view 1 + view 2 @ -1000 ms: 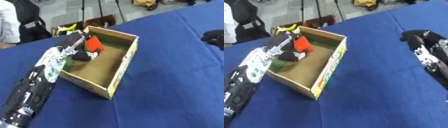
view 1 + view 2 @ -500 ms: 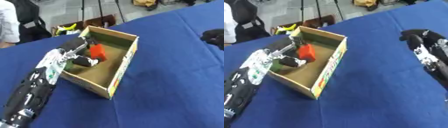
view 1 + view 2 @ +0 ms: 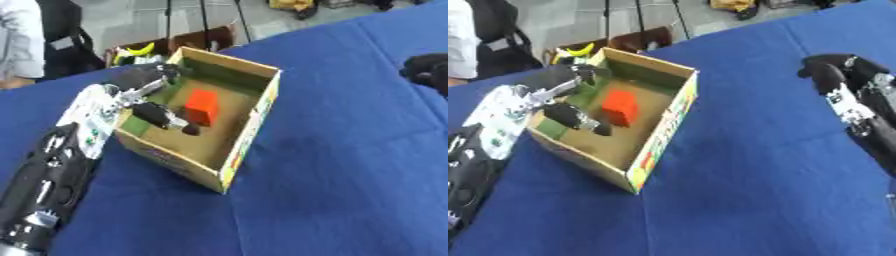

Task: Pick up objects on the table and place them in the box.

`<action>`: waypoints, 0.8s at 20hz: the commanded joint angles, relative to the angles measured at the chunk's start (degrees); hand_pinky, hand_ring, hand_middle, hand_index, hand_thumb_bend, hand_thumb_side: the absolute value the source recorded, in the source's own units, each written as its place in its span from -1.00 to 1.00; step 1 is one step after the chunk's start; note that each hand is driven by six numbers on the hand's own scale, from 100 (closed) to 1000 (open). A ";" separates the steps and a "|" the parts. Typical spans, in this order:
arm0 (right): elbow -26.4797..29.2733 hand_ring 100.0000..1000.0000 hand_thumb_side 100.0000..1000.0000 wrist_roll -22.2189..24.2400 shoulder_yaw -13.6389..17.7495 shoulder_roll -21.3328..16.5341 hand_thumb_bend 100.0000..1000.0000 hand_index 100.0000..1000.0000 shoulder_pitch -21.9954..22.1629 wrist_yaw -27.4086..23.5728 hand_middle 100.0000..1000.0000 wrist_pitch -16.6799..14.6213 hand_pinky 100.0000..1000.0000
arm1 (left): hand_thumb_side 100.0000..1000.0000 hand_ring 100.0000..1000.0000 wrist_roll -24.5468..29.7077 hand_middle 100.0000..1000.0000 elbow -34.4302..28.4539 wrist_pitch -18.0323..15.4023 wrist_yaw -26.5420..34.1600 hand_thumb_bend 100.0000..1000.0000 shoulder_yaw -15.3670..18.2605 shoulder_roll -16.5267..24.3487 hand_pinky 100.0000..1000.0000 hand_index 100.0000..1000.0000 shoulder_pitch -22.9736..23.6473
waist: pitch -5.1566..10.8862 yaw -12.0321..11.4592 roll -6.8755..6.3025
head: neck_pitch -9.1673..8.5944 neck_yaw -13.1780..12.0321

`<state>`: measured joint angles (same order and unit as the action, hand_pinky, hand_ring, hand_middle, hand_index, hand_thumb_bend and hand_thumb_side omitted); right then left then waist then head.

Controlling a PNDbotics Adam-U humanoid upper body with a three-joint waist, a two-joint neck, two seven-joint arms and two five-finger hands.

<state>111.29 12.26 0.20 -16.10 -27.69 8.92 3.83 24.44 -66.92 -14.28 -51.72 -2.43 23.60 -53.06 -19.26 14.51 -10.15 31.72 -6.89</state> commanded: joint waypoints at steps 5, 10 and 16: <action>1.32 0.75 0.53 -0.40 0.24 0.25 -0.70 0.52 -0.19 -0.32 0.27 0.04 0.74 | 1.00 0.51 -4.74 0.70 -3.68 1.54 8.53 1.00 3.50 5.13 0.08 1.00 -1.15 | 1.94 -0.52 1.32 | -0.12 0.69; 1.37 0.75 0.53 -0.45 0.25 0.26 -0.71 0.52 -0.17 -0.31 0.27 0.07 0.74 | 1.00 0.52 -4.25 0.70 -3.89 1.31 16.38 1.00 2.82 6.89 0.08 1.00 -1.04 | 1.94 -0.45 1.40 | -0.23 0.96; 1.43 0.75 0.53 -0.59 0.38 0.06 -0.71 0.51 -0.02 -0.33 0.27 0.14 0.74 | 1.00 0.44 -5.44 0.60 -6.48 1.40 24.49 1.00 4.47 7.87 0.00 1.00 -0.32 | 1.77 -1.11 1.39 | 0.14 1.69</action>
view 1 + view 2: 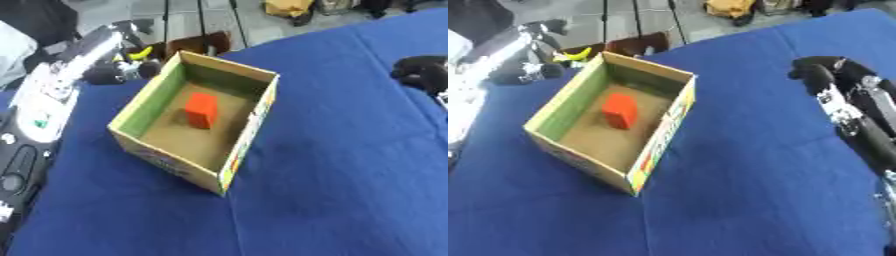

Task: Pick up objects on the table and place them in the box.

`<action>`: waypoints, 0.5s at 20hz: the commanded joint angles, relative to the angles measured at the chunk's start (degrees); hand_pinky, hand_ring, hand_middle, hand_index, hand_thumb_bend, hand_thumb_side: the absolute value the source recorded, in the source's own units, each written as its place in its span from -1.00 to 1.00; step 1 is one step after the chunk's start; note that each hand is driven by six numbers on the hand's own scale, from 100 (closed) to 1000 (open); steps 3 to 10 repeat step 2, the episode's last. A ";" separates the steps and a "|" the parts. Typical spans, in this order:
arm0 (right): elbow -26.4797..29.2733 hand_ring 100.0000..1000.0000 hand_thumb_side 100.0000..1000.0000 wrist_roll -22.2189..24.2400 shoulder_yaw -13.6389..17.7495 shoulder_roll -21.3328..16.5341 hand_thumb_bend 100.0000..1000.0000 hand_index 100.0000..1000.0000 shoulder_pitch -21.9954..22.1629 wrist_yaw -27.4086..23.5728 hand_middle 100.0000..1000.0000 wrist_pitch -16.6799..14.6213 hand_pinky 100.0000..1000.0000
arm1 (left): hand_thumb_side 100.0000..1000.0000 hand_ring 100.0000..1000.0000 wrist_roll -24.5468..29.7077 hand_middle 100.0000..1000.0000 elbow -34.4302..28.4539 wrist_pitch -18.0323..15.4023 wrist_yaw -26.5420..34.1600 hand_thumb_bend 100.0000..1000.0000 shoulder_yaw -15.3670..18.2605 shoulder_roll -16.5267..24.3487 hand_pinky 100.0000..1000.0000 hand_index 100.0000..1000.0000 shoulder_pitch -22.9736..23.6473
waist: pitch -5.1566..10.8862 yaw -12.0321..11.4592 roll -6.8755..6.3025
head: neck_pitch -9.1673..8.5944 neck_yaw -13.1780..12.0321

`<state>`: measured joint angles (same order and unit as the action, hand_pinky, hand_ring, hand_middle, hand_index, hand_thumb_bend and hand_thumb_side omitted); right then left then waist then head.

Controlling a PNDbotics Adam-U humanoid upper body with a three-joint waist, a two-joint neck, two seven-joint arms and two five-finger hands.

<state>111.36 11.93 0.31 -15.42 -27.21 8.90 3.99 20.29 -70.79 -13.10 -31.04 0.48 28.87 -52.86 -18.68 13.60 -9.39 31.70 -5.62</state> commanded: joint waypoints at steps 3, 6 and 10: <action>1.44 0.75 0.53 -0.43 0.44 -0.71 -0.71 0.51 -0.41 -0.30 0.27 0.02 0.74 | 1.00 0.39 -4.94 0.54 -6.15 1.38 9.57 1.00 2.92 3.42 -0.03 0.96 0.55 | 1.21 -0.64 0.64 | 0.48 0.88; 1.44 0.75 0.53 -0.43 0.44 -0.71 -0.71 0.51 -0.41 -0.30 0.27 0.02 0.74 | 1.00 0.39 -4.94 0.54 -6.15 1.38 9.57 1.00 2.92 3.42 -0.03 0.96 0.55 | 1.21 -0.64 0.64 | 0.48 0.88; 1.44 0.75 0.53 -0.43 0.44 -0.71 -0.71 0.51 -0.41 -0.30 0.27 0.02 0.74 | 1.00 0.39 -4.94 0.54 -6.15 1.38 9.57 1.00 2.92 3.42 -0.03 0.96 0.55 | 1.21 -0.64 0.64 | 0.48 0.88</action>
